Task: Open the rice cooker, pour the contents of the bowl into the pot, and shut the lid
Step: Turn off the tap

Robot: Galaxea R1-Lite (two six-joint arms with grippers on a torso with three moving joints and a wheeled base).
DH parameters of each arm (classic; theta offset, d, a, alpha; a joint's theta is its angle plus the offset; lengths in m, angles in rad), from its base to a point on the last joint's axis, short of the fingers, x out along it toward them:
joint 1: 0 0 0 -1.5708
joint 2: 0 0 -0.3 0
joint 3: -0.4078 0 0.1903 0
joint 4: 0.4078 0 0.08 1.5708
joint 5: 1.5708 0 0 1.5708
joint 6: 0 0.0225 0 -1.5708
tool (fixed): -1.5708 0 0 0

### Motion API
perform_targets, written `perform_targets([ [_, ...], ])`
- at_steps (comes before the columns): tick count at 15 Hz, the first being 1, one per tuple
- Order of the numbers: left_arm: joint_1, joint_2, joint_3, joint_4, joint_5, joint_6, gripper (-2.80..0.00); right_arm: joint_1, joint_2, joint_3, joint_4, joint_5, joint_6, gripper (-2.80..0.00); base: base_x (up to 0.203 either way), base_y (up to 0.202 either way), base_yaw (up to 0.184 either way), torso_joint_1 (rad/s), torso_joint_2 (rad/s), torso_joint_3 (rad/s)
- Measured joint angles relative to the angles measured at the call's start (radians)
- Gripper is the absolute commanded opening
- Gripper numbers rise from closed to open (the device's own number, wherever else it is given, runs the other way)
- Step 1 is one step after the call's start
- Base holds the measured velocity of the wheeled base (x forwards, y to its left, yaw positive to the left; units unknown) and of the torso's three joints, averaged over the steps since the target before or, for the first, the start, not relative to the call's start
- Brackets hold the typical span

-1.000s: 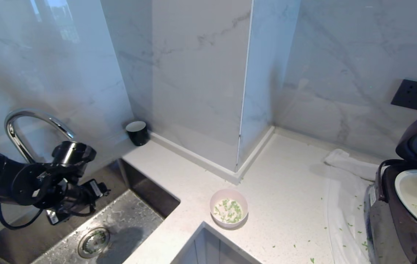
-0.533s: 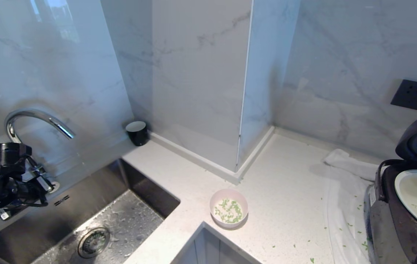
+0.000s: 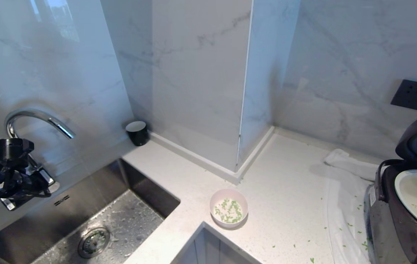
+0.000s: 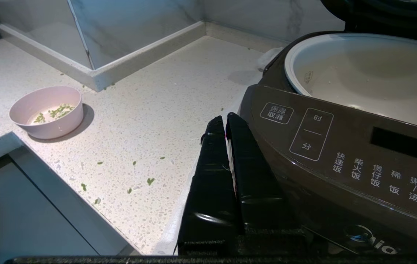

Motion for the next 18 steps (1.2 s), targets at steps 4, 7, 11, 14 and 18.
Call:
perform_targets([
  [4,0.026,0.085,-0.090,0.001,0.001,-0.001,-2.80,0.000,0.000,0.000,0.000,0.000,0.000,-2.80,0.000,0.000,0.000,0.000,0.00,0.000],
  [7,0.045,0.114,-0.143,0.012,0.002,0.001,-2.80,0.000,0.000,0.000,0.000,0.000,0.000,-2.80,0.000,0.000,0.000,0.000,0.00,0.000],
  [11,0.053,0.128,-0.178,0.015,0.004,0.008,-2.80,0.000,0.000,0.000,0.000,0.001,0.000,-2.80,0.000,0.000,0.000,0.000,0.00,0.000],
  [14,0.061,0.134,-0.199,0.016,0.009,0.011,-2.80,0.000,0.000,0.000,0.000,0.000,0.000,-2.80,0.000,0.000,0.000,0.000,0.00,0.000],
  [18,0.071,0.144,-0.208,0.016,0.014,0.011,-2.80,0.000,0.000,0.000,0.000,0.000,0.000,-2.80,0.000,0.000,0.000,0.000,0.00,0.000],
])
